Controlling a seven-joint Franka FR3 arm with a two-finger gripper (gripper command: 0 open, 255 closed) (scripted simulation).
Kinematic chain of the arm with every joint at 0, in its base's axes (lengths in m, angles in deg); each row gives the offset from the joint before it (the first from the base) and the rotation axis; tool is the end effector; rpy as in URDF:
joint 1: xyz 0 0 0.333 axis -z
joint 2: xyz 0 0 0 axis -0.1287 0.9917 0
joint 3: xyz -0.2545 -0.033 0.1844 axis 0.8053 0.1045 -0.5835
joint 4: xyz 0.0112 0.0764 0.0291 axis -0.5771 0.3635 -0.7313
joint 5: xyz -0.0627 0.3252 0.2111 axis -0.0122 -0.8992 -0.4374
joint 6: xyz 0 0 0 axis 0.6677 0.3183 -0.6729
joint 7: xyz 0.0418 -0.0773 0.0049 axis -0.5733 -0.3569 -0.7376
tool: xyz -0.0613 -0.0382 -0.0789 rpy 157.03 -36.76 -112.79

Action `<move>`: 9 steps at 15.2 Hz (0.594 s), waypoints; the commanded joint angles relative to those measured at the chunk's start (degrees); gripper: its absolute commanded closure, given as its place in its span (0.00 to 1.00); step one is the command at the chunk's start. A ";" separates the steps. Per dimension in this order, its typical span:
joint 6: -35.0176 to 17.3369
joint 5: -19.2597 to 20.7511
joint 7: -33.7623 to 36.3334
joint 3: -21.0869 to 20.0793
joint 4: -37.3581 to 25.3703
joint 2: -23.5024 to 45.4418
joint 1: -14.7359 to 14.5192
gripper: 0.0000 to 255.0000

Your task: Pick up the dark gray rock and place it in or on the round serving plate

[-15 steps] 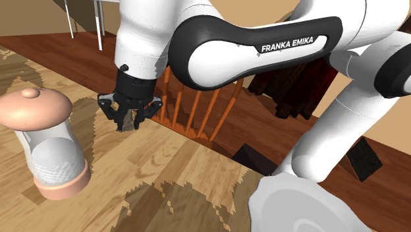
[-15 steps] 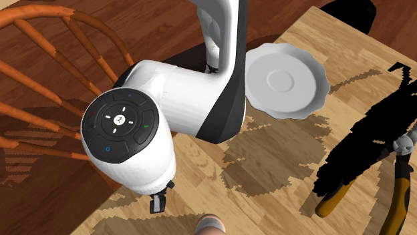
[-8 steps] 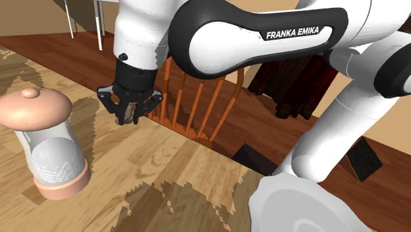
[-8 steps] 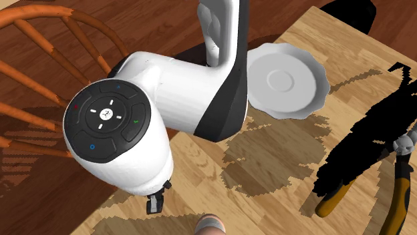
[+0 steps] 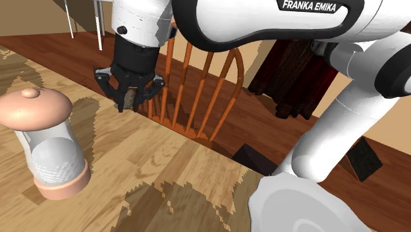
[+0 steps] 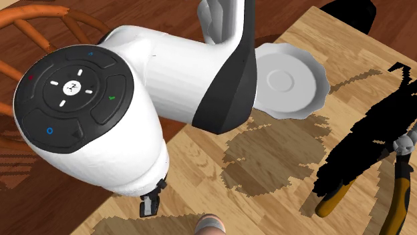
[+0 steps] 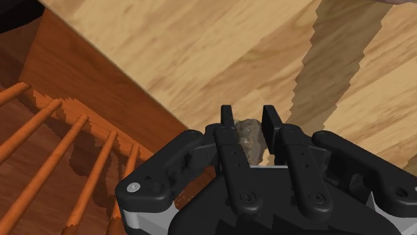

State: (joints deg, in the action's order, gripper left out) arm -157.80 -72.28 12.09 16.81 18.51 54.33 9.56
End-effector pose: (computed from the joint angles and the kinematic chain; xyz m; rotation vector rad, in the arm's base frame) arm 0.4114 0.4062 0.5723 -2.9882 0.6169 -0.2284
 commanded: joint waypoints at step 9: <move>3.53 -8.37 -3.27 1.64 3.95 -10.88 -0.13 1.00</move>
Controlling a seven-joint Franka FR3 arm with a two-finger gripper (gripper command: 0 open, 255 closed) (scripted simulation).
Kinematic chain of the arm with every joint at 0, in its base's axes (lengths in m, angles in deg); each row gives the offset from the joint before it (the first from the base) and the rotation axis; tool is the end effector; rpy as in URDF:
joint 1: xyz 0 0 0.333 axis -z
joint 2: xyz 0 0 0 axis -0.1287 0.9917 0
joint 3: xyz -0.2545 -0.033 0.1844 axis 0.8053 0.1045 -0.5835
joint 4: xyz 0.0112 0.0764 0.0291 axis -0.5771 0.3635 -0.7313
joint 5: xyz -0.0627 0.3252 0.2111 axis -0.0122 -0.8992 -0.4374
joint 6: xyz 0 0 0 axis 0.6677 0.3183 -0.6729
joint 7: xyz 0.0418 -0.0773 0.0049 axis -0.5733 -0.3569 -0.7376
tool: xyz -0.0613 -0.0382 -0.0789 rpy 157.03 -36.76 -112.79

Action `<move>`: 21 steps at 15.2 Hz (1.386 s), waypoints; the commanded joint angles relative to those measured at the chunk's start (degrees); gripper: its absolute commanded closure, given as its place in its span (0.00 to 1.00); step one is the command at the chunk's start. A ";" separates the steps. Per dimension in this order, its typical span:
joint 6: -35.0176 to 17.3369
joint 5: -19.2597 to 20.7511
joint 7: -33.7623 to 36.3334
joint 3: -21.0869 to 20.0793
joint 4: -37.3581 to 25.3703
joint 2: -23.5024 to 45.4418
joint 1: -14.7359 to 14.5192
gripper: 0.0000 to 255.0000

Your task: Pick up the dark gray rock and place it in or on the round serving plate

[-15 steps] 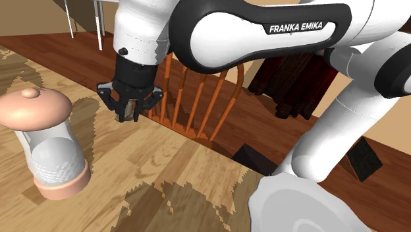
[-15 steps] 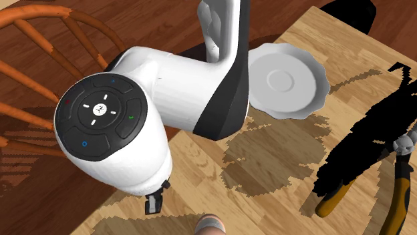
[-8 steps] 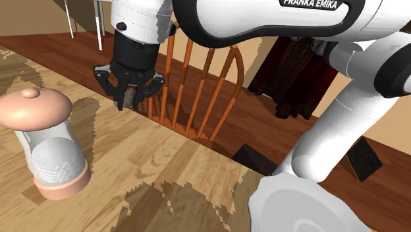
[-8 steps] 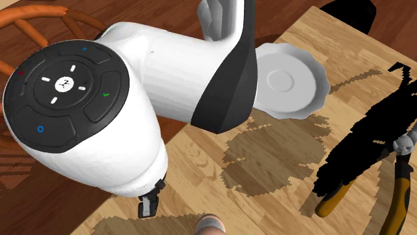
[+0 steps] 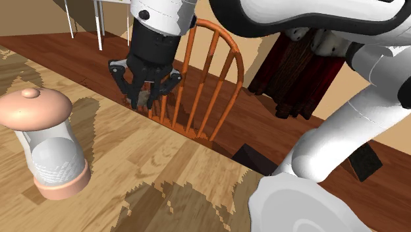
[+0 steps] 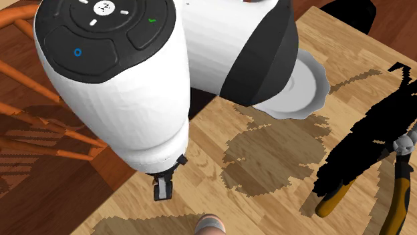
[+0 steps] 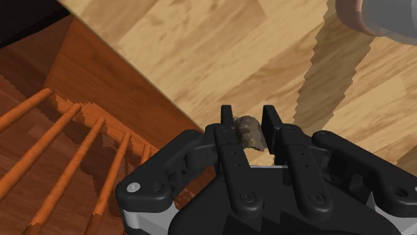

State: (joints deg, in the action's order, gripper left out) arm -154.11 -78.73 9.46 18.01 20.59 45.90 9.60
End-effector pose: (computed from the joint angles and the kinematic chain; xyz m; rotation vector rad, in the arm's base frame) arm 0.3716 0.3980 0.6031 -2.9905 0.6156 -0.2296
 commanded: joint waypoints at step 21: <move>12.76 -22.27 2.93 9.25 26.81 -44.07 -20.96 1.00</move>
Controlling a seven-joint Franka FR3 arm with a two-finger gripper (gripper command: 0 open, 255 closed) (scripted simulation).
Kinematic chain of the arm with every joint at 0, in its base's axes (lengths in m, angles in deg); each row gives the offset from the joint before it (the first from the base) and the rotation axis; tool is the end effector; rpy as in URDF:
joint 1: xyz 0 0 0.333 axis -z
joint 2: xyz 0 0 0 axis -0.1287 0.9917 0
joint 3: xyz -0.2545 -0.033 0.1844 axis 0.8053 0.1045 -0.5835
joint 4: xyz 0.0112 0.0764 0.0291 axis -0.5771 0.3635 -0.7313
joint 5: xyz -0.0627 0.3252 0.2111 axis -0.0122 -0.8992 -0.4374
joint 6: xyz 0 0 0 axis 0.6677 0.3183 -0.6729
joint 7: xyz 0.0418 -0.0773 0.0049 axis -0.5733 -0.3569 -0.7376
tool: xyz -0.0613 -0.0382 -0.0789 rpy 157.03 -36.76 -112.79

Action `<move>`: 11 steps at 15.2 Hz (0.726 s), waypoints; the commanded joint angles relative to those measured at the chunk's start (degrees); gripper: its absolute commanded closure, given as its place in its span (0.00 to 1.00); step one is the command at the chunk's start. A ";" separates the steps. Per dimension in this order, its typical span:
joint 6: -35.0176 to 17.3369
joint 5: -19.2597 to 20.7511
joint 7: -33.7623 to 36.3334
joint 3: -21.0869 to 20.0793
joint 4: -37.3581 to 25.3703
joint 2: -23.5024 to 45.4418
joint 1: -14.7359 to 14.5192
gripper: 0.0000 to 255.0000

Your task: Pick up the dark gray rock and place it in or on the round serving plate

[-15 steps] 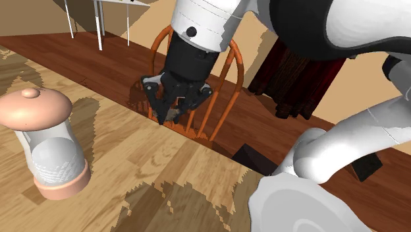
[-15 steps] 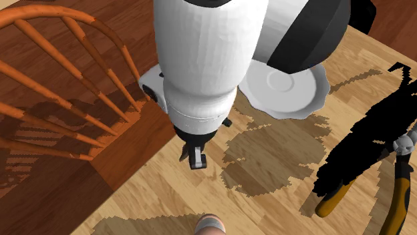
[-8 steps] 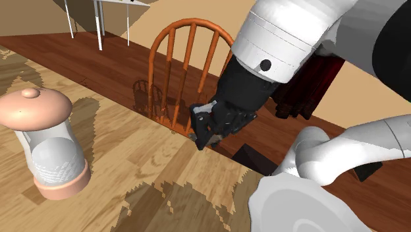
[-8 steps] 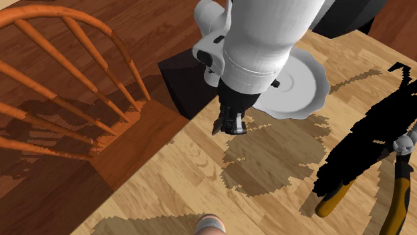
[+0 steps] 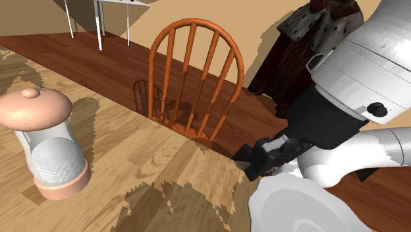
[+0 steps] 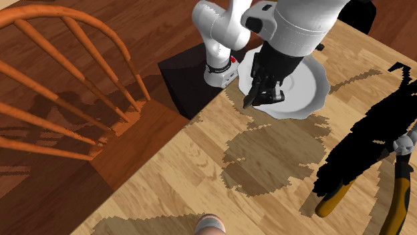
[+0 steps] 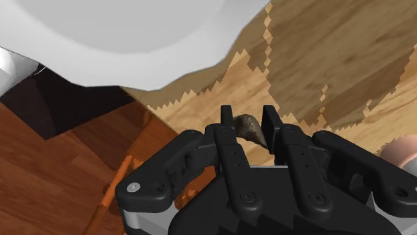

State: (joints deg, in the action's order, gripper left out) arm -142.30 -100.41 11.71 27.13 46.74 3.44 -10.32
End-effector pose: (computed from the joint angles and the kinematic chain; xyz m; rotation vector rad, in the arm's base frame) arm 0.0996 0.3516 0.6013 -2.9889 0.6155 -0.2292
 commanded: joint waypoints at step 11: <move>12.26 -6.94 11.73 -1.86 1.58 -15.07 -11.20 1.00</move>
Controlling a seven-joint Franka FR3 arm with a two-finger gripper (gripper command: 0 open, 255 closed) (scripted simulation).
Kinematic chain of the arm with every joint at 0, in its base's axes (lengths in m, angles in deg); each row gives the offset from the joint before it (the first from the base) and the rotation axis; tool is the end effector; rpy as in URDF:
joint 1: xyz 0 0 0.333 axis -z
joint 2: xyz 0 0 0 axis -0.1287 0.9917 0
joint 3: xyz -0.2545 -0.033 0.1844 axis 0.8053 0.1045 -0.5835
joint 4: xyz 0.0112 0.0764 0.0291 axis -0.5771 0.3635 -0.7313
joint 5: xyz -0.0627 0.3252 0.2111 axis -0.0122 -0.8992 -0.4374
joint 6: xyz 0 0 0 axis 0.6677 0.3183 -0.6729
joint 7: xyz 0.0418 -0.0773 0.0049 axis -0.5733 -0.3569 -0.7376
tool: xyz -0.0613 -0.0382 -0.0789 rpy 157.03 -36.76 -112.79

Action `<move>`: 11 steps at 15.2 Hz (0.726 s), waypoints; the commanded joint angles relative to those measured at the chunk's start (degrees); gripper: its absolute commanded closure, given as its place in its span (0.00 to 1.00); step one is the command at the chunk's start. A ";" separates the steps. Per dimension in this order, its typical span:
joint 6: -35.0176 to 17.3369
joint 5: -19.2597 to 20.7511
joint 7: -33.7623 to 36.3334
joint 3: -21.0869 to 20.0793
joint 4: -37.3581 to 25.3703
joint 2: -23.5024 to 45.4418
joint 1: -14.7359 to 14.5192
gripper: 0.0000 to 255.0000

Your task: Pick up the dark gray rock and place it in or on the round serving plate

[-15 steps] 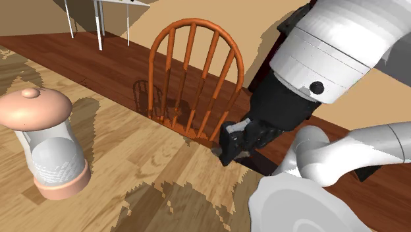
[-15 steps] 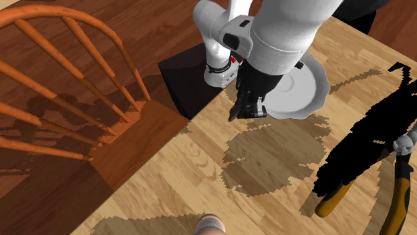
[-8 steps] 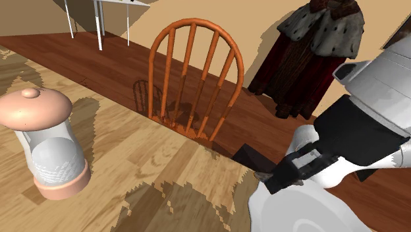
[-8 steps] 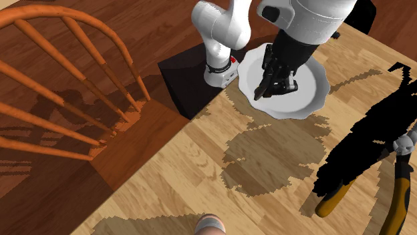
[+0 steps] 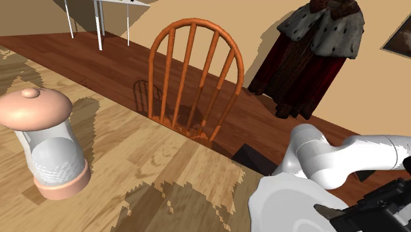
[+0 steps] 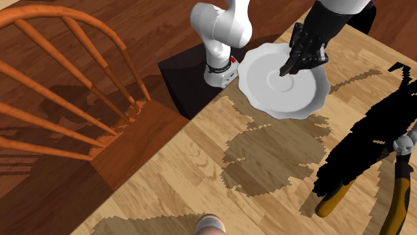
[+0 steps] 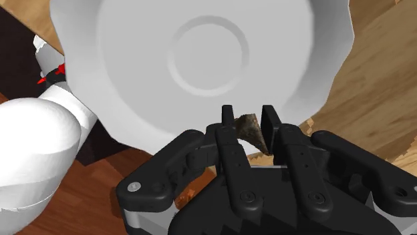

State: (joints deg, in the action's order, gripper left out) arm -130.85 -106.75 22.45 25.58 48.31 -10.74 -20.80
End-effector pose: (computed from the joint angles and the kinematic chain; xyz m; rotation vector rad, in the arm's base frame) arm -0.0451 0.3255 0.6011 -2.9877 0.6153 -0.2293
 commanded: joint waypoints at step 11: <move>-2.02 -4.73 2.56 -3.93 6.94 -5.57 -3.73 1.00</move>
State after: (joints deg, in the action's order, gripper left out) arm -132.33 -111.08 25.04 22.05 54.39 -15.94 -24.31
